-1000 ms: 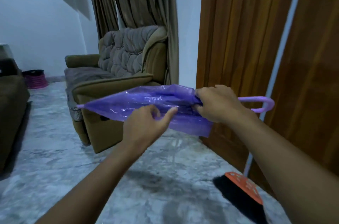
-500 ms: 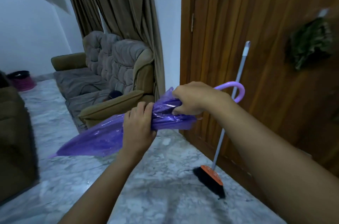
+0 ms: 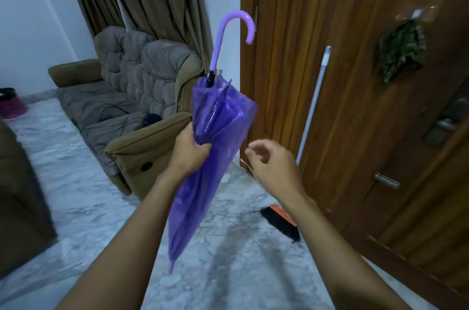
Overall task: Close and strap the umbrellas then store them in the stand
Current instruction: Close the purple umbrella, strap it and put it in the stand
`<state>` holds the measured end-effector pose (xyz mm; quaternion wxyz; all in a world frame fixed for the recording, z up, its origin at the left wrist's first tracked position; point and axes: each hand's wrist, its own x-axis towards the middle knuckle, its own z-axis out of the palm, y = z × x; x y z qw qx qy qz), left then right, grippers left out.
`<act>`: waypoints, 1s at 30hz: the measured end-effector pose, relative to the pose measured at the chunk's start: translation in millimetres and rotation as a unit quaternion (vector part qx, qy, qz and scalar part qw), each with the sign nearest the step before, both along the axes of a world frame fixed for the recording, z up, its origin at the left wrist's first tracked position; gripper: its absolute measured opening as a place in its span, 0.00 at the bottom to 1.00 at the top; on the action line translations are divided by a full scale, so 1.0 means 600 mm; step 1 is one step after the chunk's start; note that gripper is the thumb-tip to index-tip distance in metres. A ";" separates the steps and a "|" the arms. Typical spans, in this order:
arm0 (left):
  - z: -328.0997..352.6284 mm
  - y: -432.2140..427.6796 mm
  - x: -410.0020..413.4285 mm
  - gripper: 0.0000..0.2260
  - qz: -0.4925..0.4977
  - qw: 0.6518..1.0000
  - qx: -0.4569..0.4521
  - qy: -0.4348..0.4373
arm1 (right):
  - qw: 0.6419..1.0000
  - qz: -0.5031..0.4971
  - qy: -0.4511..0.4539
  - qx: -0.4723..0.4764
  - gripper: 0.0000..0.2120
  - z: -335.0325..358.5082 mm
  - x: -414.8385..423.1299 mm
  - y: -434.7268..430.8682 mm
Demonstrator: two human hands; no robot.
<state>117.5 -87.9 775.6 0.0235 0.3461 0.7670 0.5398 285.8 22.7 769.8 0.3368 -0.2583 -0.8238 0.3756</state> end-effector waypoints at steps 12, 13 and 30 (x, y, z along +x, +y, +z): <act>-0.004 -0.031 -0.026 0.22 -0.114 0.950 0.122 -0.264 | 0.953 0.134 -0.043 -0.268 0.37 -0.092 -0.047 -0.095; -0.005 -0.035 -0.033 0.26 -0.126 0.938 0.128 -0.296 | 0.951 0.149 -0.025 -0.269 0.37 -0.091 -0.052 -0.104; -0.042 -0.050 0.038 0.20 -0.037 0.987 0.150 -0.045 | 0.987 0.005 0.090 -0.132 0.26 -0.055 -0.116 -0.138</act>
